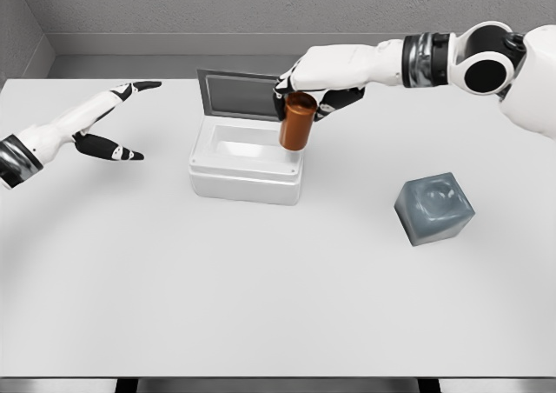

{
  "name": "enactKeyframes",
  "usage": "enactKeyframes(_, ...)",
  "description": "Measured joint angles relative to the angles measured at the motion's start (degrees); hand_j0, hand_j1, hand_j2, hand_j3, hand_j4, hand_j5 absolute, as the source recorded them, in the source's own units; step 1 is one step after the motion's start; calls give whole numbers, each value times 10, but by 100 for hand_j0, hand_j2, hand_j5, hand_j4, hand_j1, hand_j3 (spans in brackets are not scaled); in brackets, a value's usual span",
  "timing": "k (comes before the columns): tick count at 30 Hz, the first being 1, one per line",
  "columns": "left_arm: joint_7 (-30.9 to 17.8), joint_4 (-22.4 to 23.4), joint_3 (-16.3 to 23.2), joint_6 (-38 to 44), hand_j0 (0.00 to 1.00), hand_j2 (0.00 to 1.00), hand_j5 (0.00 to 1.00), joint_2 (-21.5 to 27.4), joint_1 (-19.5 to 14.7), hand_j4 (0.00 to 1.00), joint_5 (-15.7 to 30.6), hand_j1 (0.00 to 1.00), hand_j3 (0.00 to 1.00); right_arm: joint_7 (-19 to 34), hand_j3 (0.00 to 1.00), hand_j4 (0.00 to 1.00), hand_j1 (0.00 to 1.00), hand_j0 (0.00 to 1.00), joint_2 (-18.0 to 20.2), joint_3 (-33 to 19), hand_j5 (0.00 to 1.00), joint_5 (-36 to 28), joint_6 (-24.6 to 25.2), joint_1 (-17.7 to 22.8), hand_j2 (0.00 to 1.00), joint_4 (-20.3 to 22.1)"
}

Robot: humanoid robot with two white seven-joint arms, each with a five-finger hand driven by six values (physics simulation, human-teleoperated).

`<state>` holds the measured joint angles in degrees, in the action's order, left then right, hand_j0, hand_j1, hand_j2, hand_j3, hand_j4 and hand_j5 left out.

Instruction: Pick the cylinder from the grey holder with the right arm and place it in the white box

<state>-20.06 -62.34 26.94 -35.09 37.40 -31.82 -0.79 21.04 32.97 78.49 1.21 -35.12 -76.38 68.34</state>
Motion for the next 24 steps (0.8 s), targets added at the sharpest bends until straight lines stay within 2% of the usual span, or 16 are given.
enactKeyframes(7,0,0,0,0,100,100,100,0,0,100,0,100,100,0,44,44,44,44,-6,0,44,0,0,0,44,-6)
enactKeyframes(18,-1,-1,0,0,100,100,100,0,4,100,1,100,100,-1,66,66,66,66,-12,0,66,1,0,2,66,-13)
enactKeyframes(24,-1,-1,0,0,100,100,100,0,4,100,1,100,100,-1,74,74,74,74,-12,-2,74,1,0,4,74,-19)
